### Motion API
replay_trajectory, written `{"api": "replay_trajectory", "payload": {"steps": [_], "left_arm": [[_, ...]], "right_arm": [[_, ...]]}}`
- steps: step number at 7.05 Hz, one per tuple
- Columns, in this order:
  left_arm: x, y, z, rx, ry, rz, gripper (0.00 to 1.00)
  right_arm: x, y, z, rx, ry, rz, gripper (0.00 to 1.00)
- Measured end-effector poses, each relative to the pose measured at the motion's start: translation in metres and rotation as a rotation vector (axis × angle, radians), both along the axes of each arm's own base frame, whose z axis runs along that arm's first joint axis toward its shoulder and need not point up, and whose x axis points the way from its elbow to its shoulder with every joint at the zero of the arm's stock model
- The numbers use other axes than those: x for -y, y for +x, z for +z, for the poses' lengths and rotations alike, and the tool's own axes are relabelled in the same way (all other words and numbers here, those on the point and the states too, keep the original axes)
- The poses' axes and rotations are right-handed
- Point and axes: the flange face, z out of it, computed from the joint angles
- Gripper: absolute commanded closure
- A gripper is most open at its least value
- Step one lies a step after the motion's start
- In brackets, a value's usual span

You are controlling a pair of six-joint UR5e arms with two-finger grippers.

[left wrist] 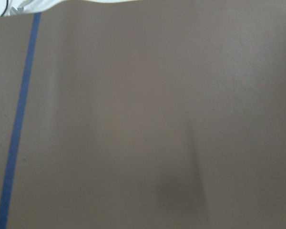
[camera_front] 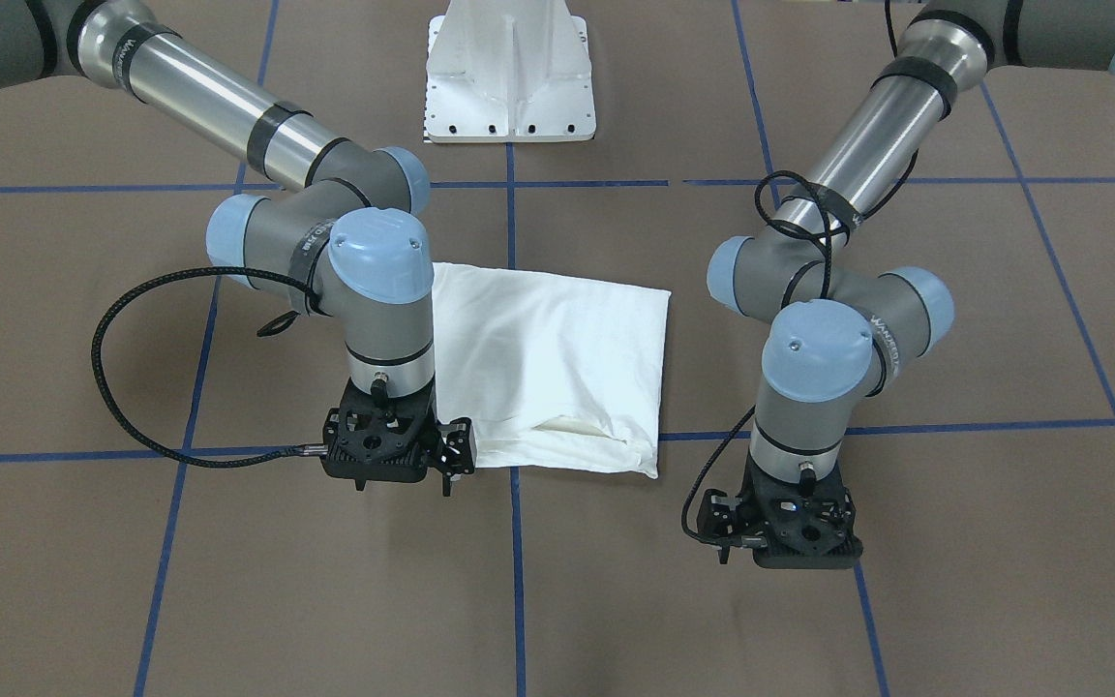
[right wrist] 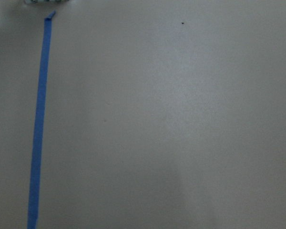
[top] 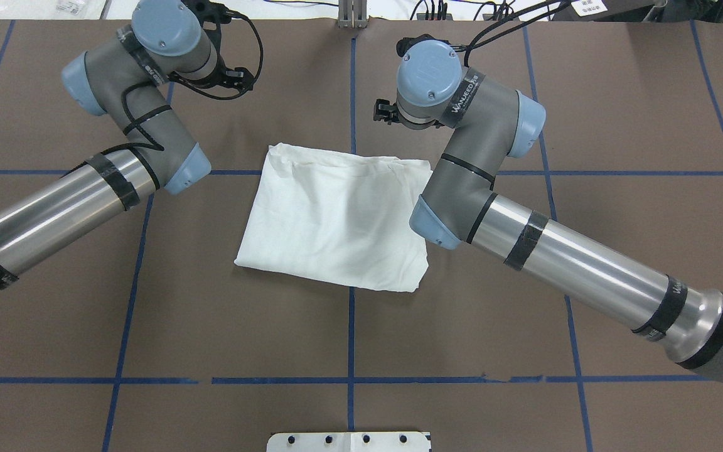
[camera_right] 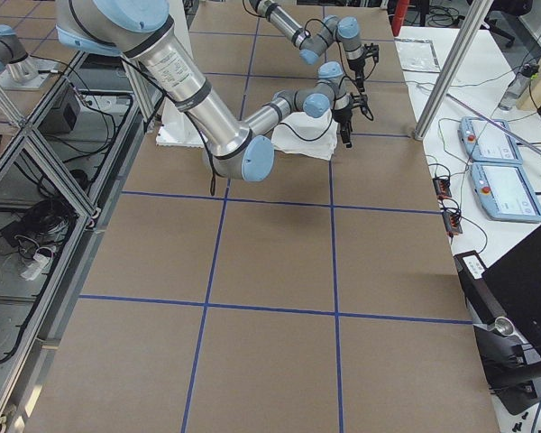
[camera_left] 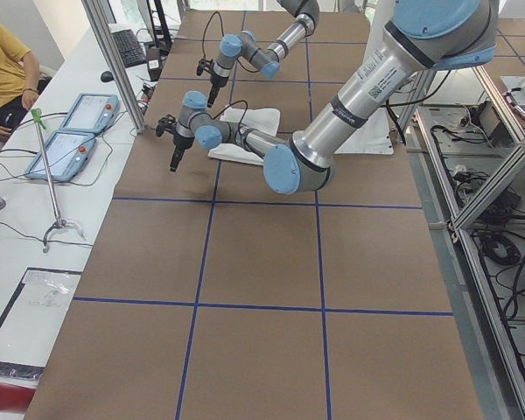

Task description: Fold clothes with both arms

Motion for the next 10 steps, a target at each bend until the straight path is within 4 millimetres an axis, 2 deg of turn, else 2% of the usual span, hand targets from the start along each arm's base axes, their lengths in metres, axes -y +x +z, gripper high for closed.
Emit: {"api": "replay_trajectory", "payload": {"steps": [1,2,3,4,5,6,7,8,9,10], "left_arm": [[-0.010,-0.030,-0.008,-0.006,0.020,0.058,0.00],[-0.026,-0.072,-0.015,0.021,0.058,0.119,0.00],[-0.043,-0.128,-0.017,0.058,0.095,0.186,0.00],[-0.059,-0.188,-0.009,0.089,0.122,0.247,0.00],[-0.070,-0.254,0.016,0.128,0.153,0.317,0.00],[-0.081,-0.325,0.057,0.159,0.173,0.376,0.00],[-0.101,-0.394,0.108,0.158,0.158,0.396,0.00],[-0.131,-0.447,0.162,0.132,0.106,0.381,0.00],[-0.162,-0.474,0.209,0.120,0.043,0.361,0.00],[-0.188,-0.490,0.246,0.121,-0.016,0.339,0.00]], "right_arm": [[0.007,0.022,0.003,0.043,-0.028,-0.048,0.00],[0.014,0.063,0.018,0.074,-0.038,-0.111,0.00],[0.015,0.120,0.044,0.079,-0.029,-0.183,0.00],[0.013,0.186,0.069,0.058,-0.021,-0.254,0.00],[0.006,0.253,0.091,0.022,-0.011,-0.324,0.00],[-0.005,0.316,0.119,-0.016,-0.004,-0.388,0.00],[-0.018,0.378,0.156,-0.033,-0.008,-0.433,0.00],[-0.037,0.437,0.206,-0.035,-0.028,-0.451,0.00],[-0.067,0.492,0.266,-0.046,-0.072,-0.449,0.00],[-0.105,0.532,0.327,-0.066,-0.136,-0.440,0.00]]}}
